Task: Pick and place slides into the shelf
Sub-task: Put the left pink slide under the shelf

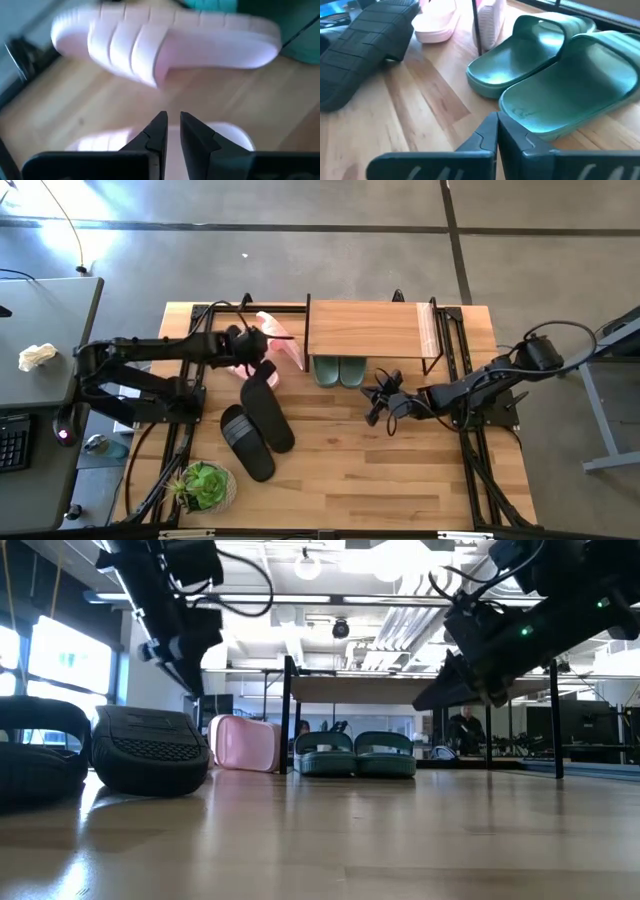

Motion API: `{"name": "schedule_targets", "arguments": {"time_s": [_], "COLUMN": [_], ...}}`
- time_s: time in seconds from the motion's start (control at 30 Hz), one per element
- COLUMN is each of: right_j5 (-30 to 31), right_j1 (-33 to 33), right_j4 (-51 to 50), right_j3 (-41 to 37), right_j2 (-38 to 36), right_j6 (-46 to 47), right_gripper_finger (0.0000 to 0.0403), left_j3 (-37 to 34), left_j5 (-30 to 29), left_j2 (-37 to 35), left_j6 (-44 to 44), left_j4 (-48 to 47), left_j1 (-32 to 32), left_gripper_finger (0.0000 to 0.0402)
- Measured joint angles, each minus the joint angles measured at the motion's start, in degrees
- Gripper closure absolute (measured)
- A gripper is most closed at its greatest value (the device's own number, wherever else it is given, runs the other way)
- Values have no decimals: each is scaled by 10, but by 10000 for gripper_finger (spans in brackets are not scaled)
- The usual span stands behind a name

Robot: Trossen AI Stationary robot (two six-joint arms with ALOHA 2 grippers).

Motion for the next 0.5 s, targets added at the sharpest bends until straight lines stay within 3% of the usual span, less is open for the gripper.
{"name": "schedule_targets", "arguments": {"time_s": [0.5], "right_j5": [-11], "right_j1": [0], "right_j4": [-24], "right_j3": [0], "right_j2": [0], "right_j6": [0], "right_gripper_finger": [403], "left_j3": [0], "left_j5": [-15], "left_j2": [0], "left_j6": [-67], "left_j4": [-109], "left_j1": [23], "left_gripper_finger": [362]}}
